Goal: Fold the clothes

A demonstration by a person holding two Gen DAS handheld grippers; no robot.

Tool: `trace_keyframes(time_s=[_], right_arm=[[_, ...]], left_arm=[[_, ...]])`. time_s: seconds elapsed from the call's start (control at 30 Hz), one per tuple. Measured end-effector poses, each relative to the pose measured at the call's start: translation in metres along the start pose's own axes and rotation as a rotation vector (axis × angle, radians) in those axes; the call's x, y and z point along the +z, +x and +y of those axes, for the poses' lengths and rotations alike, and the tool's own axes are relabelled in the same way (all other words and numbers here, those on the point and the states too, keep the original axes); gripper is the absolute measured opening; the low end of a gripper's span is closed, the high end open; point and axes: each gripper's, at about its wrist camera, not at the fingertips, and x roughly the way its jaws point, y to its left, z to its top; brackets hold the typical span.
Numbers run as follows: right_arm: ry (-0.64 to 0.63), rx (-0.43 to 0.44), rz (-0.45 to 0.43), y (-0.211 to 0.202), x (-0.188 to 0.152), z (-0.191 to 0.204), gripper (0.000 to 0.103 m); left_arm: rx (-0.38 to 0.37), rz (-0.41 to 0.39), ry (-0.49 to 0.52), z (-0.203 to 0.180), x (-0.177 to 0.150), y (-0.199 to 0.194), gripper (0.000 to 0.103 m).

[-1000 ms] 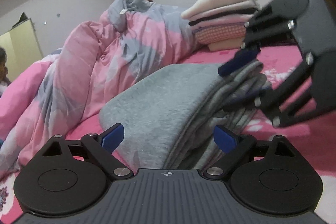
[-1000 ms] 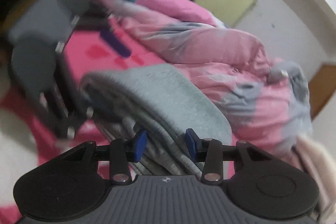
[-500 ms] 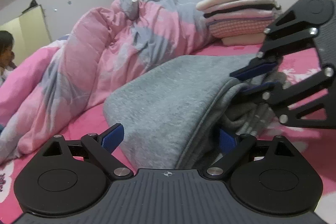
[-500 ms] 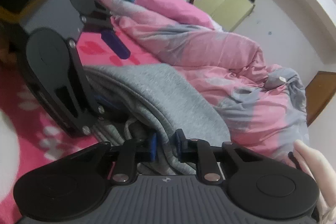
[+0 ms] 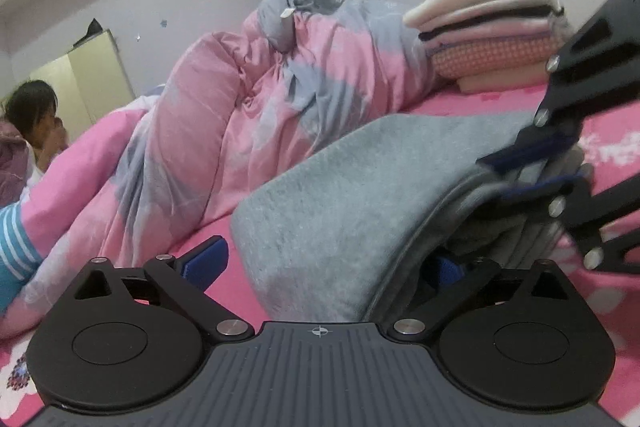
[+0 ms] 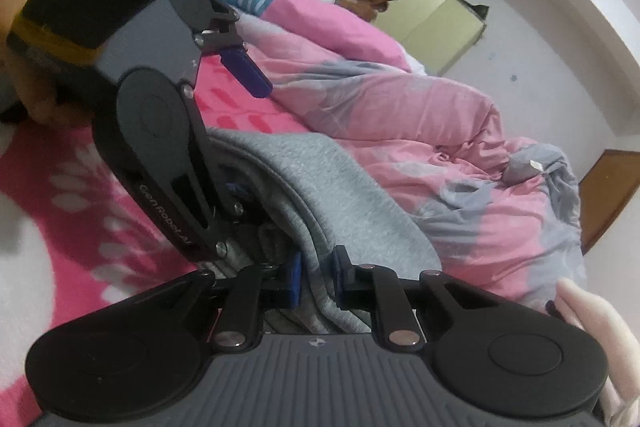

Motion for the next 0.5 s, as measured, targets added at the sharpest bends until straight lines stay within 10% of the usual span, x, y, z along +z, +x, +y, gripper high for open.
trace_keyframes(time_s=[0.5], right_arm=[[0.001,0.045,0.038,0.006,-0.003,0.000,0.017]], left_arm=[[-0.128,0.003,-0.097,0.011,0.005,0.004,0.102]])
